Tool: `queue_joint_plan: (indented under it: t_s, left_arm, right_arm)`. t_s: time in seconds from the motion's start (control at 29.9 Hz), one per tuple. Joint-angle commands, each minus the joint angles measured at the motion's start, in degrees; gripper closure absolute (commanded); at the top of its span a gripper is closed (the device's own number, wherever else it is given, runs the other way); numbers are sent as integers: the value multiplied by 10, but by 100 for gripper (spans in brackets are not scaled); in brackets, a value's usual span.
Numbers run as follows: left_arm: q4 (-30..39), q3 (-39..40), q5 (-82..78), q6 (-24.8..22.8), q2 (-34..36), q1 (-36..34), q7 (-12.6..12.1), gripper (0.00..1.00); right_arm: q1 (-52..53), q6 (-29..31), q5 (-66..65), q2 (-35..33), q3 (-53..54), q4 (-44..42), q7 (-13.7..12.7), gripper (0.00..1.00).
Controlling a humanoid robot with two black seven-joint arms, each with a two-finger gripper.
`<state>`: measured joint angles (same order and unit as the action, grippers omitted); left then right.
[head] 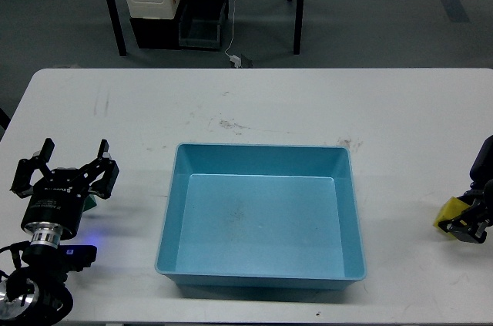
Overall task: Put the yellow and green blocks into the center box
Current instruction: 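Lift the yellow cube and carry it over the blue box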
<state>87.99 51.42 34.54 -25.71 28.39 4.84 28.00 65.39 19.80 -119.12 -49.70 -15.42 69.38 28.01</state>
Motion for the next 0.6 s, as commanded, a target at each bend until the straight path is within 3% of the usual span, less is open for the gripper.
queue_joint_plan:
  t_s: [0.0,0.33,0.57]
  left_arm:
    - [-1,0,0,0,0,0,0,0]
    - [-2,1,0,1,1,-1,0,0]
    - [-2,2,0,1,3,-5,0,0]
  right_arm:
    - [15,-4,6,0,22,-22,0,86]
    - [114,-1,19,7,177,-28,0,86]
    - [204,24,90,96,160,70,0,86]
